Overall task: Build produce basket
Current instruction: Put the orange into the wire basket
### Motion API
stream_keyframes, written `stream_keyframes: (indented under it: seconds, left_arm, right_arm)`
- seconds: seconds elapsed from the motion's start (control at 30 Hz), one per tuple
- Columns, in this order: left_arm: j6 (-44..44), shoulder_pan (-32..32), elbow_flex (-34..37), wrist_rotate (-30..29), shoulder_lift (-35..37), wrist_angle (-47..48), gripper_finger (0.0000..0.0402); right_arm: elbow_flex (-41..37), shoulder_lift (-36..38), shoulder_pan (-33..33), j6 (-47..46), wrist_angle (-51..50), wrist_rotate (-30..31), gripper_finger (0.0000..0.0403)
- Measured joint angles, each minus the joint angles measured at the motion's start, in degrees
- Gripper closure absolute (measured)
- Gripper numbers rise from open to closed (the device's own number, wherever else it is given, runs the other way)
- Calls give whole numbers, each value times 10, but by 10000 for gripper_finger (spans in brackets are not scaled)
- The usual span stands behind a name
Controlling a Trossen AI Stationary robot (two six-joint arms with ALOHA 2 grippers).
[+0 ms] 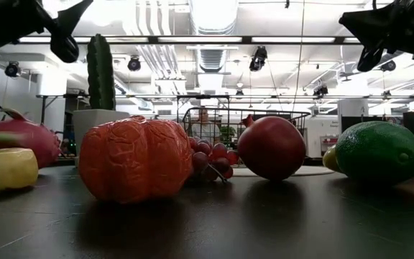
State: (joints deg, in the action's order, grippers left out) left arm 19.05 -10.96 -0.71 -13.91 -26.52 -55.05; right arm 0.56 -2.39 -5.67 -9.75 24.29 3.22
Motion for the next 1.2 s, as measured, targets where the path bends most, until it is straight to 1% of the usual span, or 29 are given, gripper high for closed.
stream_keyframes:
  seconds: [0.1, 0.23, 0.3, 0.33, 0.43, 0.57, 0.6, 0.67, 0.77, 0.87, 1.03, 1.1, 1.2]
  left_arm:
    - [3, 0, -10, -1, -25, 1, 210]
    - [16, 0, -48, 0, -66, 4, 210]
    - [17, 0, -73, 1, -92, 32, 210]
    - [23, 0, -89, 2, -105, 61, 210]
    - [75, 0, -148, 4, -137, 207, 210]
    - [158, -6, -244, 8, -192, 461, 210]
    - [175, -8, -267, 8, -209, 512, 210]
    - [204, -13, -321, 14, -245, 585, 210]
    - [251, -14, -393, 47, -304, 712, 210]
    - [295, -14, -460, 73, -365, 823, 210]
    - [335, -15, -546, 79, -463, 969, 210]
    - [348, -13, -574, 74, -497, 1011, 210]
    - [380, -4, -604, 47, -540, 1063, 210]
  right_arm:
    - [0, 0, 0, 20, -1, 0, 376]
    - [0, 0, 0, 42, -26, -1, 376]
    - [0, 0, 0, 52, -39, -2, 376]
    - [0, 0, 0, 59, -45, -2, 376]
    - [0, 0, 0, 73, -50, -2, 376]
    - [0, 0, 0, 76, -49, -2, 376]
    - [0, 0, 0, 77, -49, -2, 376]
    - [0, 0, 0, 83, -52, -2, 376]
    - [0, 0, 0, 90, -55, -2, 376]
    - [0, 0, 0, 93, -56, -2, 376]
    - [0, 0, 0, 96, -56, -2, 376]
    - [0, 0, 0, 98, -56, -2, 376]
    - [0, 0, 0, 108, -56, -2, 376]
